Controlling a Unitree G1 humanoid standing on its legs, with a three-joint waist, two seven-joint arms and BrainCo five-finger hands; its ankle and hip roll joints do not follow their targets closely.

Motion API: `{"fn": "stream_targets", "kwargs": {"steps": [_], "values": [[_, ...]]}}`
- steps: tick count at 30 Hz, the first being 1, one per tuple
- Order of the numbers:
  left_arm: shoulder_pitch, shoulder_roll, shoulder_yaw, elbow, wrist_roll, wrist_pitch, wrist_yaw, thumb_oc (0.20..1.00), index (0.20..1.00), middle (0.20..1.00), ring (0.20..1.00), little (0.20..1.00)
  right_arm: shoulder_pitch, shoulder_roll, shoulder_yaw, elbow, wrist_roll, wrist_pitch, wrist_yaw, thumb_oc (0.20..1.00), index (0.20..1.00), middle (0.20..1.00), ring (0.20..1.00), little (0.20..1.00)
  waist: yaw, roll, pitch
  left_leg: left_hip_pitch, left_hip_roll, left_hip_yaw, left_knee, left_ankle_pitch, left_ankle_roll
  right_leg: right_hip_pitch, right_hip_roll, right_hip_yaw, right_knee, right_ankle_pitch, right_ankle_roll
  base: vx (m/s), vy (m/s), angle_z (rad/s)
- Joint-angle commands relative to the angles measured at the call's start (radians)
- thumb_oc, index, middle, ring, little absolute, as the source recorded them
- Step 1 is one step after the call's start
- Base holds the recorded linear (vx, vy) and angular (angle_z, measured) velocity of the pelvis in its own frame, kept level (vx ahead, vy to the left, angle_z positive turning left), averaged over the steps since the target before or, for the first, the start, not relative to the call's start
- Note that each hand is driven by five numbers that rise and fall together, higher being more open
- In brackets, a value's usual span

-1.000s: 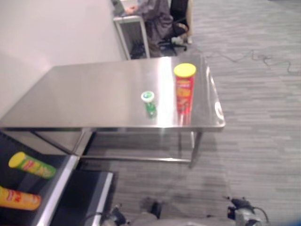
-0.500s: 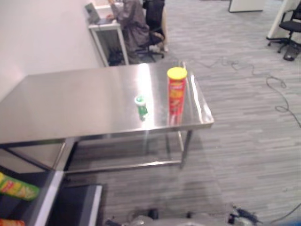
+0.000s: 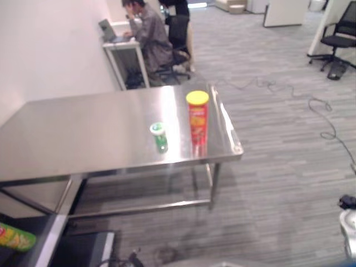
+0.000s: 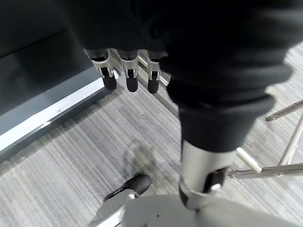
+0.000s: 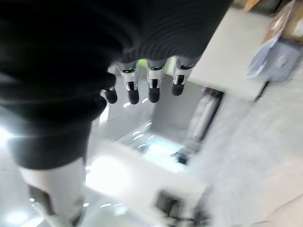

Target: Put the goods on the table back onto the shelves and tidy them up.

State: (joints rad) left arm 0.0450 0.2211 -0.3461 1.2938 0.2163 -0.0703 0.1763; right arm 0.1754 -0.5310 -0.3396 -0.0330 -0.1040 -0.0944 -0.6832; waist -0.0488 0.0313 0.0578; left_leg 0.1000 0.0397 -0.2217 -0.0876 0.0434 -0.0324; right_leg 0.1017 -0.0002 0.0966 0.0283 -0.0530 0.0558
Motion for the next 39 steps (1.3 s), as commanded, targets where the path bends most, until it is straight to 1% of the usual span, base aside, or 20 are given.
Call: {"fn": "stream_targets", "kwargs": {"steps": [1,3,4,5,9,13,15,16,19,20,22,23,24,27,28,30,32,34,36,39], "values": [[-0.042,-0.044,0.029,0.024,-0.033,-0.050,-0.080,1.000,1.000,1.000,1.000,1.000,-0.032,-0.127,-0.008,-0.161,-0.071,-0.119,0.210,1.000,1.000,1.000,1.000,1.000,0.042,-0.064,-0.014,0.012,-0.053,-0.028,0.000,-0.090,0.052,-0.078,-0.036,0.073,-0.027,0.062,0.031,0.03,-0.014,0.08],[-0.018,-0.036,0.039,0.013,-0.039,-0.056,-0.103,1.000,1.000,1.000,1.000,1.000,-0.055,-0.180,0.005,-0.194,-0.021,-0.158,0.294,1.000,1.000,1.000,1.000,1.000,0.052,-0.065,-0.019,0.012,-0.051,-0.037,0.000,-0.091,0.051,-0.072,-0.042,0.061,-0.037,0.061,0.032,0.05,-0.013,0.22],[-0.001,-0.029,0.037,-0.002,-0.046,-0.062,-0.114,1.000,1.000,1.000,1.000,1.000,-0.084,-0.213,0.027,-0.207,0.012,-0.180,0.345,1.000,1.000,1.000,1.000,1.000,0.066,-0.066,-0.020,0.009,-0.050,-0.044,0.000,-0.090,0.049,-0.070,-0.046,0.052,-0.042,0.059,0.033,0.03,-0.007,0.21],[-0.001,-0.029,0.038,-0.002,-0.046,-0.062,-0.114,1.000,1.000,1.000,1.000,1.000,-0.086,-0.214,0.028,-0.205,0.013,-0.181,0.345,1.000,1.000,1.000,1.000,1.000,0.064,-0.066,-0.020,0.009,-0.050,-0.045,0.000,-0.089,0.049,-0.070,-0.046,0.051,-0.043,0.059,0.033,0.03,-0.007,0.15],[0.017,-0.016,0.037,-0.019,-0.058,-0.069,-0.124,1.000,1.000,1.000,1.000,1.000,-0.193,-0.302,0.135,-0.185,-0.005,-0.184,0.399,1.000,1.000,1.000,1.000,1.000,0.091,-0.070,-0.020,-0.001,-0.049,-0.060,0.000,-0.084,0.046,-0.067,-0.054,0.029,-0.050,0.055,0.035,0.02,-0.008,0.14],[0.018,-0.006,0.037,0.000,-0.066,-0.064,-0.128,1.000,1.000,1.000,1.000,1.000,-0.300,-0.355,0.240,-0.138,0.039,-0.179,0.456,1.000,1.000,1.000,1.000,1.000,0.115,-0.079,-0.023,-0.003,-0.048,-0.072,0.000,-0.082,0.042,-0.058,-0.059,0.016,-0.056,0.052,0.031,0.02,-0.008,0.12],[0.017,-0.005,0.036,0.007,-0.071,-0.063,-0.132,1.000,1.000,1.000,1.000,1.000,-0.361,-0.375,0.293,-0.117,0.077,-0.179,0.485,1.000,1.000,1.000,1.000,1.000,0.122,-0.082,-0.022,-0.003,-0.047,-0.077,0.000,-0.081,0.040,-0.054,-0.061,0.010,-0.058,0.050,0.030,0.03,-0.007,0.19],[0.015,-0.001,0.033,0.017,-0.076,-0.061,-0.132,1.000,1.000,1.000,1.000,1.000,-0.415,-0.387,0.337,-0.093,0.120,-0.178,0.510,1.000,1.000,1.000,1.000,1.000,0.131,-0.087,-0.024,-0.003,-0.046,-0.080,0.000,-0.081,0.038,-0.050,-0.063,0.004,-0.062,0.050,0.029,0.03,-0.013,0.15],[0.009,0.001,0.031,0.030,-0.082,-0.059,-0.133,1.000,1.000,1.000,1.000,1.000,-0.502,-0.391,0.399,-0.063,0.209,-0.188,0.547,1.000,1.000,1.000,1.000,1.000,0.140,-0.094,-0.026,-0.003,-0.045,-0.085,0.000,-0.080,0.035,-0.043,-0.065,-0.002,-0.070,0.052,0.027,0.03,-0.007,0.02],[0.009,0.003,0.026,0.032,-0.083,-0.059,-0.134,1.000,1.000,1.000,1.000,1.000,-0.523,-0.396,0.418,-0.061,0.229,-0.190,0.560,1.000,1.000,1.000,1.000,1.000,0.144,-0.095,-0.029,0.002,-0.042,-0.085,0.000,-0.089,0.036,-0.036,-0.064,-0.004,-0.073,0.046,0.026,0.00,0.000,0.00],[0.008,0.003,0.026,0.033,-0.081,-0.059,-0.136,1.000,1.000,1.000,1.000,1.000,-0.556,-0.406,0.444,-0.057,0.259,-0.191,0.579,1.000,1.000,1.000,1.000,1.000,0.146,-0.097,-0.028,-0.003,-0.044,-0.086,0.000,-0.080,0.034,-0.040,-0.066,-0.005,-0.073,0.052,0.027,0.01,-0.007,0.02],[0.011,0.002,0.011,0.033,-0.078,-0.063,-0.141,1.000,1.000,1.000,1.000,1.000,-0.619,-0.417,0.499,-0.041,0.324,-0.193,0.606,1.000,1.000,1.000,1.000,1.000,0.155,-0.100,-0.031,0.003,-0.041,-0.087,0.000,-0.089,0.033,-0.030,-0.066,-0.010,-0.079,0.046,0.026,0.00,0.000,0.00],[0.010,0.001,0.011,0.033,-0.078,-0.063,-0.141,1.000,1.000,1.000,1.000,1.000,-0.621,-0.417,0.499,-0.040,0.324,-0.193,0.606,1.000,1.000,1.000,1.000,1.000,0.154,-0.101,-0.031,-0.003,-0.044,-0.088,0.000,-0.080,0.032,-0.037,-0.068,-0.010,-0.077,0.053,0.027,0.06,-0.017,0.01],[0.010,0.001,0.001,0.032,-0.073,-0.065,-0.143,1.000,1.000,1.000,1.000,1.000,-0.661,-0.423,0.539,-0.038,0.361,-0.192,0.629,1.000,1.000,1.000,1.000,1.000,0.157,-0.102,-0.031,0.002,-0.041,-0.087,0.000,-0.089,0.032,-0.029,-0.067,-0.013,-0.080,0.047,0.026,0.02,-0.005,0.05],[0.013,0.001,-0.009,0.031,-0.072,-0.069,-0.148,1.000,1.000,1.000,1.000,1.000,-0.691,-0.428,0.572,-0.043,0.401,-0.196,0.655,1.000,1.000,1.000,1.000,1.000,0.161,-0.103,-0.033,0.002,-0.040,-0.086,0.000,-0.088,0.031,-0.028,-0.068,-0.016,-0.081,0.047,0.026,0.02,-0.005,0.11],[0.015,0.002,-0.014,0.028,-0.072,-0.071,-0.152,1.000,1.000,1.000,1.000,1.000,-0.713,-0.426,0.594,-0.036,0.434,-0.197,0.670,1.000,1.000,1.000,1.000,1.000,0.164,-0.103,-0.034,0.000,-0.039,-0.087,0.000,-0.088,0.030,-0.028,-0.068,-0.018,-0.082,0.047,0.026,0.02,-0.006,0.13],[0.018,0.004,-0.016,0.025,-0.073,-0.073,-0.156,1.000,1.000,1.000,1.000,1.000,-0.737,-0.427,0.621,-0.032,0.448,-0.191,0.681,1.000,1.000,1.000,1.000,1.000,0.169,-0.105,-0.035,-0.001,-0.038,-0.089,0.000,-0.087,0.029,-0.029,-0.068,-0.021,-0.082,0.046,0.026,0.01,-0.004,0.03],[0.018,0.003,-0.029,0.018,-0.076,-0.074,-0.157,1.000,1.000,1.000,1.000,1.000,-0.786,-0.429,0.681,-0.012,0.439,-0.174,0.690,1.000,1.000,1.000,1.000,1.000,0.174,-0.108,-0.035,-0.004,-0.037,-0.090,0.000,-0.086,0.027,-0.029,-0.069,-0.024,-0.084,0.046,0.026,0.00,0.000,0.00],[0.018,0.001,-0.032,0.018,-0.076,-0.075,-0.158,1.000,1.000,1.000,1.000,1.000,-0.805,-0.426,0.703,-0.002,0.442,-0.173,0.694,1.000,1.000,1.000,1.000,1.000,0.173,-0.108,-0.034,-0.004,-0.037,-0.091,0.000,-0.086,0.027,-0.028,-0.069,-0.026,-0.084,0.046,0.026,0.00,0.000,0.00],[0.019,0.000,-0.049,0.016,-0.080,-0.076,-0.164,1.000,1.000,1.000,1.000,1.000,-0.857,-0.418,0.767,0.042,0.451,-0.162,0.708,1.000,1.000,1.000,1.000,1.000,0.181,-0.112,-0.034,-0.006,-0.036,-0.093,0.000,-0.086,0.025,-0.028,-0.069,-0.031,-0.087,0.046,0.026,0.00,0.000,0.00]]}}
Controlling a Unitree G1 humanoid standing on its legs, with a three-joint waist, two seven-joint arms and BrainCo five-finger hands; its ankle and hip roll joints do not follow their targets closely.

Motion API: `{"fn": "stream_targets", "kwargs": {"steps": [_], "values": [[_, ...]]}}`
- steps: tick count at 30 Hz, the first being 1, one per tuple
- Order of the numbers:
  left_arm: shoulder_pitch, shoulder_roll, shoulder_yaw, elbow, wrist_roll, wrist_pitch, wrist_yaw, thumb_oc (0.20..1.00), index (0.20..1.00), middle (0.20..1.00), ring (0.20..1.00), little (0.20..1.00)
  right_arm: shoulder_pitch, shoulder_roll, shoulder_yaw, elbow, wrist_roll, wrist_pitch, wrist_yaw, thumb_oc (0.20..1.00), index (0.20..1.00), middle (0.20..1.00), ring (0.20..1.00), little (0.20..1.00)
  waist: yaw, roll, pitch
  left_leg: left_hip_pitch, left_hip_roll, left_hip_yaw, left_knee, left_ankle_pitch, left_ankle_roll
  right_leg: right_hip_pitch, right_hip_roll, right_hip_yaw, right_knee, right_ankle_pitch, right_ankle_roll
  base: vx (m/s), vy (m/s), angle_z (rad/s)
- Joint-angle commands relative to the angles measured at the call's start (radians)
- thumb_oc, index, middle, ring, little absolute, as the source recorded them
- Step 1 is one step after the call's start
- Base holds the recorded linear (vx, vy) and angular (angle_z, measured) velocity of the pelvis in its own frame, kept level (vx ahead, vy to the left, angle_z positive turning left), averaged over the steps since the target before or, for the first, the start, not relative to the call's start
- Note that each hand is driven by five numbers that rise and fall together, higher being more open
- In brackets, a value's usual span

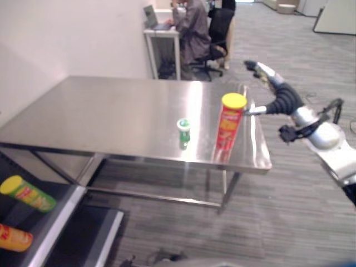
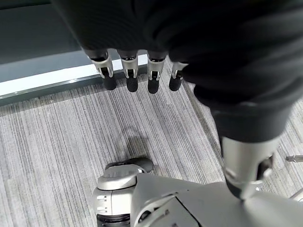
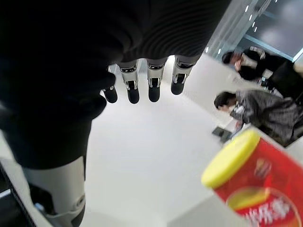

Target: Put the goods on the table back onto the shelves and tidy them up.

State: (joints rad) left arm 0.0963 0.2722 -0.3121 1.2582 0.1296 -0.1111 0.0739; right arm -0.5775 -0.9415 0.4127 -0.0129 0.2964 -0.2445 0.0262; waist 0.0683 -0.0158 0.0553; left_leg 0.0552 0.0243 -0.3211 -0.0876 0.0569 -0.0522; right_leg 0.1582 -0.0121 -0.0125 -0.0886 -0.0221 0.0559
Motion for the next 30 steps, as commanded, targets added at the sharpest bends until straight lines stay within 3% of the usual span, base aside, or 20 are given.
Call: {"fn": "stream_targets", "kwargs": {"steps": [1,11,19,24,26,30], "values": [[-0.033,-0.052,-0.085,0.051,0.005,-0.036,-0.063,1.000,1.000,1.000,1.000,1.000,-0.126,-0.005,0.043,0.041,0.043,-0.008,0.001,1.000,1.000,1.000,1.000,1.000,0.065,-0.066,-0.031,0.038,-0.021,0.006,0.000,-0.099,0.045,-0.084,-0.057,0.078,0.030,0.015,0.026,0.00,0.000,0.00],[-0.052,-0.053,-0.111,0.053,-0.003,-0.042,-0.049,1.000,1.000,1.000,1.000,1.000,-0.306,0.039,0.217,0.212,-0.150,0.043,-0.041,1.000,1.000,1.000,1.000,1.000,0.076,-0.077,-0.028,0.032,-0.018,-0.002,0.000,-0.098,0.041,-0.081,-0.057,0.067,0.025,0.014,0.024,0.00,0.000,0.01],[-0.064,-0.045,-0.106,0.050,-0.009,-0.045,-0.037,1.000,1.000,1.000,1.000,1.000,-0.324,0.009,0.170,0.183,-0.202,0.042,-0.097,1.000,1.000,1.000,1.000,1.000,0.069,-0.081,-0.023,0.027,-0.018,-0.007,0.000,-0.100,0.040,-0.083,-0.056,0.062,0.029,0.009,0.023,0.01,-0.004,0.08],[-0.063,-0.042,-0.104,0.040,-0.003,-0.046,-0.037,1.000,1.000,1.000,1.000,1.000,-0.253,-0.019,0.041,0.094,-0.144,0.020,-0.133,1.000,1.000,1.000,1.000,1.000,0.056,-0.077,-0.025,0.026,-0.017,-0.007,0.000,-0.102,0.040,-0.088,-0.055,0.065,0.036,0.004,0.024,0.00,0.000,0.00],[-0.067,-0.042,-0.105,0.043,-0.009,-0.042,-0.037,1.000,1.000,1.000,1.000,1.000,-0.208,-0.007,-0.023,0.063,-0.030,-0.006,-0.127,1.000,1.000,1.000,1.000,1.000,0.049,-0.077,-0.024,0.028,-0.016,-0.004,0.000,-0.103,0.041,-0.092,-0.054,0.068,0.044,0.003,0.024,-0.02,0.002,-0.01],[-0.068,-0.041,-0.104,0.044,-0.004,-0.041,-0.038,1.000,1.000,1.000,1.000,1.000,-0.204,-0.002,-0.029,0.054,-0.039,0.008,-0.124,1.000,1.000,1.000,1.000,1.000,0.042,-0.079,-0.026,0.028,-0.019,0.003,0.000,-0.099,0.043,-0.099,-0.057,0.076,0.043,0.014,0.026,-0.01,0.005,0.00]]}}
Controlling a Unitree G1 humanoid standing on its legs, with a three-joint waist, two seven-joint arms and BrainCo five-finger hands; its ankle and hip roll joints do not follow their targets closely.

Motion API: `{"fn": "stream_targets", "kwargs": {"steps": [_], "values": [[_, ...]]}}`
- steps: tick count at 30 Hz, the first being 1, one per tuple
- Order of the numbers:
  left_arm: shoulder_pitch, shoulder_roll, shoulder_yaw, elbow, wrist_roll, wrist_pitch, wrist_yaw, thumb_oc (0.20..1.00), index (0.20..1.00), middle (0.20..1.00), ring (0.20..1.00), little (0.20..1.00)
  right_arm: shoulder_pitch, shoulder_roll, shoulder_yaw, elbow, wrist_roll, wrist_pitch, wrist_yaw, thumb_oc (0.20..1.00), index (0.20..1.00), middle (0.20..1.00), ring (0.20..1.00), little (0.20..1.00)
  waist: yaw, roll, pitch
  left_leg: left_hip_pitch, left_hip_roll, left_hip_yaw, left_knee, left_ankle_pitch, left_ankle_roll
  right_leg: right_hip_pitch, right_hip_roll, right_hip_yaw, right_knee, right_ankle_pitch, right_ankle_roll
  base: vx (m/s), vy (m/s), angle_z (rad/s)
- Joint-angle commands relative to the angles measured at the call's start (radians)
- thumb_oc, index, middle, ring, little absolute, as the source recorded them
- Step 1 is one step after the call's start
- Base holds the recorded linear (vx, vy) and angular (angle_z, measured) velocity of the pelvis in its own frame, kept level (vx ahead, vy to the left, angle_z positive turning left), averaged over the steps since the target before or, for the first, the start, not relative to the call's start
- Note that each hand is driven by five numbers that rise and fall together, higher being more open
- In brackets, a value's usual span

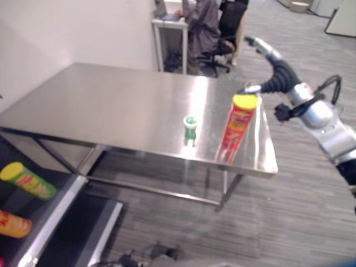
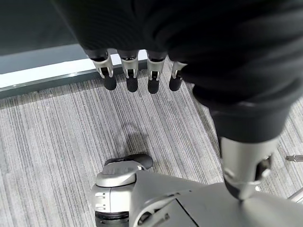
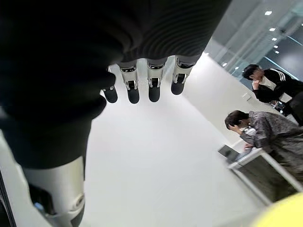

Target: Put the goods on the table back onto the shelves and tidy them up.

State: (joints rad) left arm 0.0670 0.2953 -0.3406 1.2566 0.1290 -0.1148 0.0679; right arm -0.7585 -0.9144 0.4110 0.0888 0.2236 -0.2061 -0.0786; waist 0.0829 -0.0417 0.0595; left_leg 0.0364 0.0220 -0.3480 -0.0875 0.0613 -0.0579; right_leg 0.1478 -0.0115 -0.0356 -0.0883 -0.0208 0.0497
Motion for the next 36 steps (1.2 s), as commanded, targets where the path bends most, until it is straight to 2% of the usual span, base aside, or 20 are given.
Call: {"fn": "stream_targets", "kwargs": {"steps": [1,12,13,16,18,23,27,31,36], "values": [[-0.039,-0.064,-0.075,0.046,-0.003,-0.037,-0.031,1.000,1.000,1.000,1.000,1.000,-0.028,-0.030,-0.020,-0.054,0.027,-0.028,-0.015,1.000,1.000,1.000,1.000,1.000,0.026,-0.054,-0.031,0.049,-0.017,0.034,0.000,-0.104,0.049,-0.089,-0.057,0.103,0.042,0.014,0.033,-0.04,0.020,-0.02],[-0.018,-0.064,-0.058,0.047,-0.018,-0.039,-0.048,1.000,1.000,1.000,1.000,1.000,-0.036,-0.055,0.033,-0.050,-0.053,-0.003,0.015,1.000,1.000,1.000,1.000,1.000,0.026,-0.049,-0.033,0.057,-0.026,0.046,0.000,-0.108,0.059,-0.093,-0.063,0.119,0.049,0.020,0.039,-0.02,0.015,0.00],[0.086,-0.050,0.345,0.239,-0.368,-0.024,-0.039,1.000,1.000,1.000,1.000,1.000,-0.304,0.141,0.217,0.120,-0.087,0.003,0.023,1.000,1.000,1.000,1.000,1.000,0.189,-0.069,0.016,-0.079,-0.114,-0.001,0.044,-0.023,0.051,-0.151,-0.085,-0.054,0.015,0.029,0.044,-0.03,-0.020,-0.20],[0.079,-0.048,0.357,0.227,-0.402,-0.022,-0.046,1.000,1.000,1.000,1.000,1.000,-0.293,0.116,0.215,0.128,-0.100,0.016,0.036,1.000,1.000,1.000,1.000,1.000,0.189,-0.067,0.015,-0.082,-0.117,-0.013,0.033,-0.023,0.036,-0.144,-0.084,-0.073,0.011,0.023,0.043,0.03,-0.072,-0.07],[0.085,-0.052,0.348,0.207,-0.421,-0.025,-0.050,1.000,1.000,1.000,1.000,1.000,-0.280,0.093,0.221,0.136,-0.118,0.026,0.044,1.000,1.000,1.000,1.000,1.000,0.183,-0.052,0.001,-0.055,-0.107,-0.032,0.009,-0.028,0.035,-0.124,-0.075,-0.085,0.009,0.016,0.035,0.10,-0.098,0.66],[0.067,-0.073,0.209,0.091,-0.424,-0.045,-0.052,1.000,1.000,1.000,1.000,1.000,-0.312,0.090,0.214,0.210,-0.094,0.044,0.022,1.000,1.000,1.000,1.000,1.000,0.160,-0.031,-0.010,-0.034,-0.091,-0.065,0.000,-0.026,0.021,-0.103,-0.061,-0.104,0.008,0.008,0.025,0.04,-0.033,0.41],[0.056,-0.076,0.150,0.090,-0.372,-0.045,-0.045,1.000,1.000,1.000,1.000,1.000,-0.355,0.052,0.164,0.198,-0.087,0.028,-0.026,1.000,1.000,1.000,1.000,1.000,0.142,-0.031,-0.016,-0.026,-0.084,-0.071,0.000,-0.033,0.017,-0.095,-0.054,-0.104,0.005,0.004,0.024,0.02,-0.010,0.13],[0.055,-0.076,0.155,0.128,-0.329,-0.036,-0.046,1.000,1.000,1.000,1.000,1.000,-0.375,-0.006,0.109,0.152,-0.080,0.010,-0.061,1.000,1.000,1.000,1.000,1.000,0.133,-0.038,-0.021,-0.020,-0.080,-0.073,0.000,-0.040,0.015,-0.090,-0.051,-0.101,0.003,0.002,0.025,0.02,0.001,-0.03],[0.068,-0.093,0.188,0.159,-0.309,-0.026,-0.071,1.000,1.000,1.000,1.000,1.000,-0.309,-0.127,-0.006,0.049,-0.112,0.004,-0.087,1.000,1.000,1.000,1.000,1.000,0.128,-0.047,-0.026,-0.011,-0.076,-0.075,0.000,-0.051,0.014,-0.080,-0.049,-0.102,0.002,-0.003,0.028,0.01,0.002,0.00]]}}
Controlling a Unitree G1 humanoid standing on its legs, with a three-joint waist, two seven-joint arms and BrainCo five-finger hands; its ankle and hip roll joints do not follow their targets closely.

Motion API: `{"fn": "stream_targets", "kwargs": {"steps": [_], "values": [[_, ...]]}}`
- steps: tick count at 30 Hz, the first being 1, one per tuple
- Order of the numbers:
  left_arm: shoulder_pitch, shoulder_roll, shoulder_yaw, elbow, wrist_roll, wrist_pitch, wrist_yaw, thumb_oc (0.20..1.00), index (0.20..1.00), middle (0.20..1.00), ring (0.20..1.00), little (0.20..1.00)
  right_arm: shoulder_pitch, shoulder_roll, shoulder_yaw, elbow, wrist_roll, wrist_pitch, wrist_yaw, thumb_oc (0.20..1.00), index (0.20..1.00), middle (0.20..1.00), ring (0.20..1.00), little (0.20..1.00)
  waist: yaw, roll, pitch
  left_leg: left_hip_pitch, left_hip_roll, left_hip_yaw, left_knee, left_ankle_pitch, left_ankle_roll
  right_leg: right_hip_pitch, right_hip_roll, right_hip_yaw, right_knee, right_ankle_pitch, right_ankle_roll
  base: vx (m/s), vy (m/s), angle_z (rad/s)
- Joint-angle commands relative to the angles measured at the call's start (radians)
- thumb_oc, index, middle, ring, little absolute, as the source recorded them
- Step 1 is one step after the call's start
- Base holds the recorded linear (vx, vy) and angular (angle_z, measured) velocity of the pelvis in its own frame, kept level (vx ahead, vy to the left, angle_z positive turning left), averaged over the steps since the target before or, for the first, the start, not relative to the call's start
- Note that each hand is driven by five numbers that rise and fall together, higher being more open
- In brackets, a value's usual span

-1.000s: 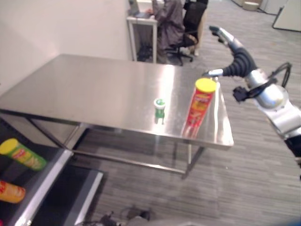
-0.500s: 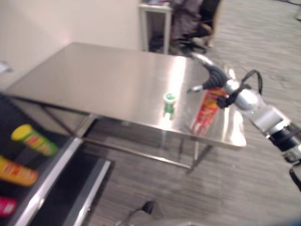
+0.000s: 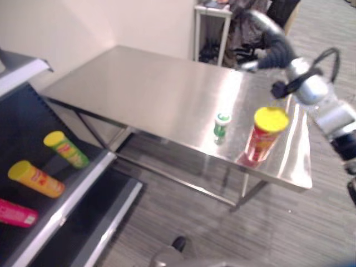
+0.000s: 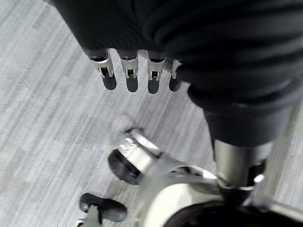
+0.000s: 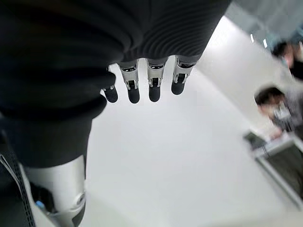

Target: Put the goods on the table back onto the shelves and tidy them up.

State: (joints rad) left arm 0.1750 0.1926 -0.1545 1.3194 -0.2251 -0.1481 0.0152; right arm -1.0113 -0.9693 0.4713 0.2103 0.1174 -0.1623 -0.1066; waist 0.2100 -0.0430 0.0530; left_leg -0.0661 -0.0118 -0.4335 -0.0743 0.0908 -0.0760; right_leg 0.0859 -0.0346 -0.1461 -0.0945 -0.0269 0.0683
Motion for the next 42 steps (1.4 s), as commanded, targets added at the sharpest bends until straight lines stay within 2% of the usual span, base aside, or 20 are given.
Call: {"fn": "stream_targets", "kwargs": {"steps": [1,4,12,15,20,27,32,37,42], "values": [[-0.038,0.008,0.004,0.098,0.051,0.008,-0.022,1.000,1.000,1.000,1.000,1.000,-0.042,-0.096,-0.089,-0.086,-0.010,-0.042,-0.063,1.000,1.000,1.000,1.000,1.000,0.000,-0.048,-0.021,0.092,-0.042,0.012,-0.013,-0.083,0.033,-0.017,-0.026,0.007,0.007,0.002,0.010,0.00,0.000,0.00],[-0.033,0.007,0.006,0.101,0.058,0.010,-0.030,1.000,1.000,1.000,1.000,1.000,-0.011,-0.143,-0.133,-0.114,0.004,-0.046,-0.058,1.000,1.000,1.000,1.000,1.000,-0.001,-0.050,-0.024,0.095,-0.043,0.011,-0.013,-0.087,0.033,-0.014,-0.026,0.005,0.007,0.001,0.012,0.00,0.000,0.00],[-0.043,0.018,0.005,0.076,0.056,0.010,-0.042,1.000,1.000,1.000,1.000,1.000,-0.005,-0.221,-0.085,-0.139,-0.007,-0.033,0.010,1.000,1.000,1.000,1.000,1.000,-0.010,-0.051,-0.027,0.103,-0.040,0.021,-0.013,-0.092,0.033,-0.012,-0.029,0.013,0.007,0.004,0.015,0.00,0.000,0.00],[-0.041,0.016,-0.009,0.054,0.054,0.007,-0.056,1.000,1.000,1.000,1.000,1.000,0.017,-0.284,-0.073,-0.158,0.014,-0.035,0.054,1.000,1.000,1.000,1.000,1.000,-0.022,-0.048,-0.029,0.106,-0.040,0.027,-0.013,-0.095,0.034,-0.010,-0.030,0.014,0.007,0.004,0.017,0.00,0.000,0.00],[-0.043,0.014,-0.008,0.068,0.069,0.009,-0.069,1.000,1.000,1.000,1.000,1.000,0.045,-0.329,-0.092,-0.180,0.050,-0.044,0.082,1.000,1.000,1.000,1.000,1.000,-0.036,-0.044,-0.034,0.111,-0.039,0.036,-0.013,-0.100,0.034,-0.008,-0.031,0.021,0.007,0.004,0.018,0.00,0.002,-0.01],[-0.028,0.013,0.003,0.073,0.080,0.004,-0.083,1.000,1.000,1.000,1.000,1.000,0.103,-0.433,-0.173,-0.186,0.178,-0.067,0.120,1.000,1.000,1.000,1.000,1.000,-0.059,-0.040,-0.044,0.117,-0.036,0.054,-0.013,-0.109,0.035,-0.009,-0.032,0.035,0.007,0.007,0.021,0.00,0.004,-0.08],[-0.005,0.001,-0.003,0.048,0.074,-0.003,-0.098,1.000,1.000,1.000,1.000,1.000,0.189,-0.493,-0.245,-0.222,0.215,-0.072,0.163,1.000,1.000,1.000,1.000,1.000,-0.074,-0.029,-0.047,0.117,-0.035,0.063,-0.013,-0.112,0.037,-0.012,-0.033,0.040,0.007,0.009,0.023,0.00,-0.001,-0.02],[0.007,-0.006,-0.013,0.033,0.078,-0.004,-0.111,1.000,1.000,1.000,1.000,1.000,0.314,-0.510,-0.360,-0.257,0.245,-0.077,0.189,1.000,1.000,1.000,1.000,1.000,-0.087,-0.022,-0.048,0.120,-0.034,0.073,-0.013,-0.115,0.039,-0.014,-0.033,0.047,0.007,0.012,0.024,-0.01,-0.004,-0.12],[0.019,-0.018,-0.025,0.000,0.077,-0.007,-0.127,1.000,1.000,1.000,1.000,1.000,0.449,-0.488,-0.437,-0.316,0.248,-0.072,0.234,1.000,1.000,1.000,1.000,1.000,-0.096,-0.009,-0.048,0.119,-0.032,0.088,-0.013,-0.118,0.043,-0.019,-0.031,0.062,0.007,0.014,0.026,-0.01,-0.004,-0.06]]}}
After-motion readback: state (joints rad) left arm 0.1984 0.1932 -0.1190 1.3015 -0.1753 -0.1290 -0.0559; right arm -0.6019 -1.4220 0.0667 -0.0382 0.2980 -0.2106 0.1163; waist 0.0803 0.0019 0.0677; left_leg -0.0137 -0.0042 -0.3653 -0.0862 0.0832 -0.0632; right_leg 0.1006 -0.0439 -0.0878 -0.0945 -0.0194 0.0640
